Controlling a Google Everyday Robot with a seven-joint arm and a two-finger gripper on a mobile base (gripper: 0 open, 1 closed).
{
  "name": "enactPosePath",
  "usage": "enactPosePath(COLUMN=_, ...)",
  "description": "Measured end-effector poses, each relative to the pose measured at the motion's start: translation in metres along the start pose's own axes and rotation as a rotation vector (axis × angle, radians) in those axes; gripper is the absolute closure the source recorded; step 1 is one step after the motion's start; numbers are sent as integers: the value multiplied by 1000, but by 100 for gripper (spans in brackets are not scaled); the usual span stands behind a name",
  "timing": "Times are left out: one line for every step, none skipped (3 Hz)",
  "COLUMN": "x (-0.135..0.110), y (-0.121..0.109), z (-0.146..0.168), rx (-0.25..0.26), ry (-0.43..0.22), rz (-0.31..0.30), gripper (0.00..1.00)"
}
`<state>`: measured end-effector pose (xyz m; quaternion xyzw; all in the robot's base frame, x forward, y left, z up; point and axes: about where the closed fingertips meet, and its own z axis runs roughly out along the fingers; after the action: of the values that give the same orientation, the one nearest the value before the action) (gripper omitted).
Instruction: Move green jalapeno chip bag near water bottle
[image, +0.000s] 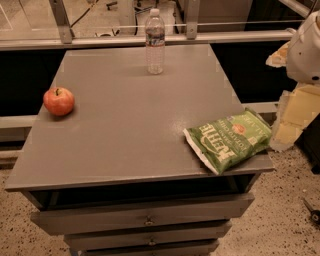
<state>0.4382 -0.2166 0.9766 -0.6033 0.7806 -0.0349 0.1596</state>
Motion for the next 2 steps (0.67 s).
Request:
enactPosePath(x=0, y=0, z=0, rx=0, ry=0, rz=0, gripper=0)
enactPosePath(x=4, y=-2, z=20, rx=-16, ry=-36, rz=-1, gripper=0)
